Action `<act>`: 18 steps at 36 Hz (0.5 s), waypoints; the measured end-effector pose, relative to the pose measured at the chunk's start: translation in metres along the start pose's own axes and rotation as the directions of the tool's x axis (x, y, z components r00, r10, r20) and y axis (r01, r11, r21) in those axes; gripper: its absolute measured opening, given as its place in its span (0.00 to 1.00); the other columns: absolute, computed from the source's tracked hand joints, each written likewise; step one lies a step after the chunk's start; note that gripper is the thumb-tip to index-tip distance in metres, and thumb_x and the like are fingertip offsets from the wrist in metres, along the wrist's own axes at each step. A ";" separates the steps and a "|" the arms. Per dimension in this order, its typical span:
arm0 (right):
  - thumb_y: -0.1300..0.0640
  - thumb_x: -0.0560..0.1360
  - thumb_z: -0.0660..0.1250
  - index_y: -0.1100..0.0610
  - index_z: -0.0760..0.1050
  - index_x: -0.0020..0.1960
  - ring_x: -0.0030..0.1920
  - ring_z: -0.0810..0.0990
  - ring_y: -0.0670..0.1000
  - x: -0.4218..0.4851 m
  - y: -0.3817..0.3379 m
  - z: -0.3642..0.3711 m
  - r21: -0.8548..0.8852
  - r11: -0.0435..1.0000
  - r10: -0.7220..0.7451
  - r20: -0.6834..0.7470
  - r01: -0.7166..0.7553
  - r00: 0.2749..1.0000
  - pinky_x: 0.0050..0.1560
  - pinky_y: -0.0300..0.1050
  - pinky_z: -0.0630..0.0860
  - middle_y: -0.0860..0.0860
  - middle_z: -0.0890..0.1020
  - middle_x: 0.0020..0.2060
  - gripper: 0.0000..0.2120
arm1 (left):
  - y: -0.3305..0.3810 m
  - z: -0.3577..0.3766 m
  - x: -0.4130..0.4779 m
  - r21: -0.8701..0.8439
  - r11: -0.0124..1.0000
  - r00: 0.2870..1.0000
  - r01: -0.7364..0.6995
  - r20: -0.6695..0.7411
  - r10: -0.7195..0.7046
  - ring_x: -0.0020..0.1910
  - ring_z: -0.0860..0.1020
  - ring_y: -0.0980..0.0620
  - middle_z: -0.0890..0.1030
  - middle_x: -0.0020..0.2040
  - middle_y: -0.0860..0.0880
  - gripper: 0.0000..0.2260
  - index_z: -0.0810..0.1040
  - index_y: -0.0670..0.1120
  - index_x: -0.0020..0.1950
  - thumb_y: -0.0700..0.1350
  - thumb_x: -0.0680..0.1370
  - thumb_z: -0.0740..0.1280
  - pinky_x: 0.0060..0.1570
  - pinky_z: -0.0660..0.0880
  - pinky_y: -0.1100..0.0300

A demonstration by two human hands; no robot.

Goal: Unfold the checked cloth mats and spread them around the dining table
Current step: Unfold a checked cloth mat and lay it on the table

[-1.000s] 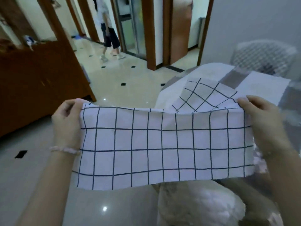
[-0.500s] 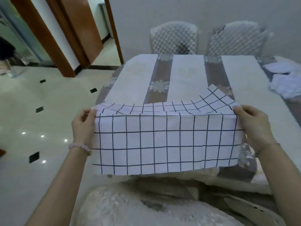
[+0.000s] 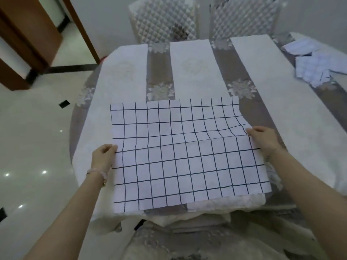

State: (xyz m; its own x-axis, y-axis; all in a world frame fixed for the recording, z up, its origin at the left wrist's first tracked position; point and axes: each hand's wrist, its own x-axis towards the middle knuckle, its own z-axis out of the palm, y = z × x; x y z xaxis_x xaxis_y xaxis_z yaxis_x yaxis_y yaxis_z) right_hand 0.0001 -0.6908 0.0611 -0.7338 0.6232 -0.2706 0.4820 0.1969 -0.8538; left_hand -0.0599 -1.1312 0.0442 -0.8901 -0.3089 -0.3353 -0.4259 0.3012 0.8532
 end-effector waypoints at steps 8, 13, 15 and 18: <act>0.59 0.73 0.69 0.63 0.80 0.53 0.47 0.77 0.53 0.012 0.017 0.017 -0.179 0.984 0.001 -0.065 -0.013 0.998 0.49 0.43 0.71 0.56 0.81 0.43 0.11 | -0.009 0.003 0.015 0.419 0.897 0.988 -0.141 -0.004 0.157 0.50 0.78 0.43 0.82 0.45 0.44 0.10 0.81 0.43 0.51 0.48 0.75 0.67 0.53 0.74 0.53; 0.60 0.75 0.65 0.63 0.76 0.60 0.56 0.75 0.63 -0.016 0.017 0.007 -0.577 0.778 -0.316 -0.017 0.249 0.948 0.56 0.52 0.71 0.63 0.78 0.56 0.14 | -0.003 0.006 0.012 0.712 0.636 0.908 -0.299 0.009 0.418 0.59 0.71 0.36 0.76 0.58 0.37 0.14 0.76 0.40 0.60 0.44 0.77 0.64 0.59 0.68 0.47; 0.64 0.75 0.64 0.63 0.77 0.58 0.55 0.76 0.62 -0.042 0.026 0.007 -0.593 0.680 -0.462 0.112 0.432 0.880 0.57 0.51 0.71 0.61 0.79 0.54 0.12 | 0.001 0.012 0.008 0.700 0.524 0.823 -0.485 0.163 0.544 0.58 0.73 0.36 0.77 0.59 0.37 0.14 0.77 0.38 0.60 0.42 0.77 0.62 0.58 0.70 0.47; 0.60 0.76 0.62 0.61 0.78 0.59 0.57 0.78 0.58 -0.074 0.051 0.007 -0.595 0.536 -0.521 0.324 0.599 0.789 0.60 0.46 0.72 0.57 0.80 0.57 0.13 | 0.005 0.024 0.009 0.639 0.417 0.745 -0.647 0.414 0.522 0.63 0.73 0.39 0.76 0.63 0.39 0.20 0.76 0.37 0.62 0.47 0.76 0.57 0.64 0.67 0.52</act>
State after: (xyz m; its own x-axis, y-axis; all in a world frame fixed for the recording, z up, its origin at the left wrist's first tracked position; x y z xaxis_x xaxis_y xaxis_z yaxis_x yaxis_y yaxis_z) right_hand 0.0760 -0.7319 0.0343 -0.9858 0.1438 0.0870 0.1042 0.9291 -0.3550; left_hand -0.0743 -1.1111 0.0364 -0.9531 0.3011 0.0301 0.2948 0.9014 0.3171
